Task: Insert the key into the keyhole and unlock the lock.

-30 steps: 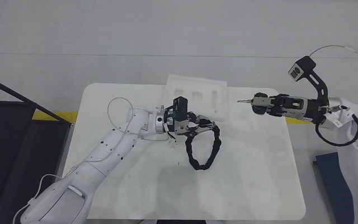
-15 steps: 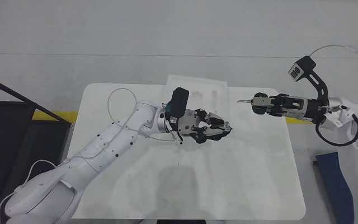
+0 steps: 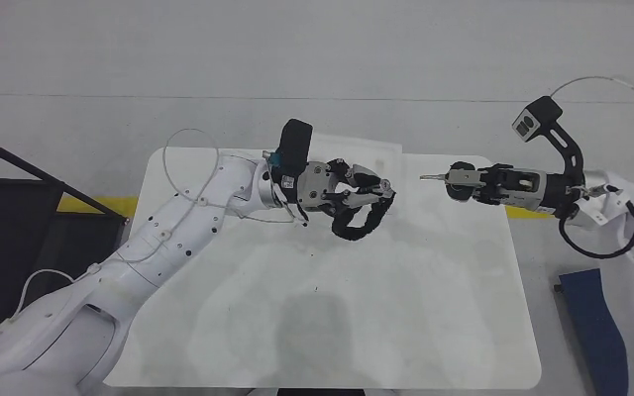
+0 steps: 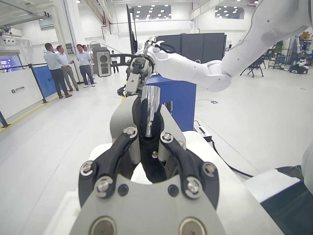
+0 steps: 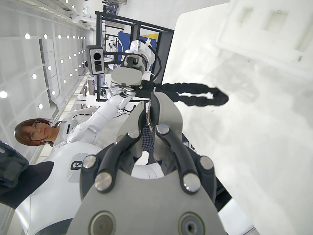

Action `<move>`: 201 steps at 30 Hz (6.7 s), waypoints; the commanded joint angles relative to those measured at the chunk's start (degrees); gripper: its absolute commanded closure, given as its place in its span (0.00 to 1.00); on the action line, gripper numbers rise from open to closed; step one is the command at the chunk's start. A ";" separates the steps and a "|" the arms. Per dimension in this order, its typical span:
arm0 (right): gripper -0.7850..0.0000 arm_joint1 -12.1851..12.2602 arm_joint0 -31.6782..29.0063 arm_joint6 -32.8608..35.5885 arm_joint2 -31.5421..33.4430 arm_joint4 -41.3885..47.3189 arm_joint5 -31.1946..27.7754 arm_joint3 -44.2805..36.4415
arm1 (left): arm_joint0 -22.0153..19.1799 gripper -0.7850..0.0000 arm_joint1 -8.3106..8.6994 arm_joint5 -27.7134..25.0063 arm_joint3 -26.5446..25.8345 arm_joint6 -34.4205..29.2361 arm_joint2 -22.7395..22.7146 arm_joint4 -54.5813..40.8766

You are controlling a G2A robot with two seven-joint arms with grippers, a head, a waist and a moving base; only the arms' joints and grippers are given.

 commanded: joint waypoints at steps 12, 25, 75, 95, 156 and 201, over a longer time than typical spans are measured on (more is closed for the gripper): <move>1.00 2.26 11.36 6.94 -2.92 -4.00 9.09 -1.62 | -2.40 1.00 -4.46 1.91 5.34 2.55 1.86 5.12; 1.00 8.48 16.62 7.76 -8.24 -3.90 8.28 -2.08 | -4.40 1.00 -12.15 6.33 14.65 8.87 5.40 8.53; 1.00 16.25 20.87 8.53 -15.45 -4.93 7.50 -4.55 | 1.50 1.00 -16.34 9.08 13.03 3.37 -0.14 10.84; 1.00 18.98 22.27 6.88 -18.49 -2.17 9.14 -6.02 | 3.29 1.00 -17.80 6.70 13.23 2.85 -3.05 13.16; 1.00 20.94 22.14 1.93 -18.39 -5.84 7.26 -9.45 | 10.39 1.00 -22.34 6.51 13.39 -1.52 -8.93 8.96; 1.00 21.69 21.57 -0.82 -19.79 -7.70 7.51 -10.62 | 13.07 1.00 -23.90 5.71 13.10 -3.57 -13.13 10.64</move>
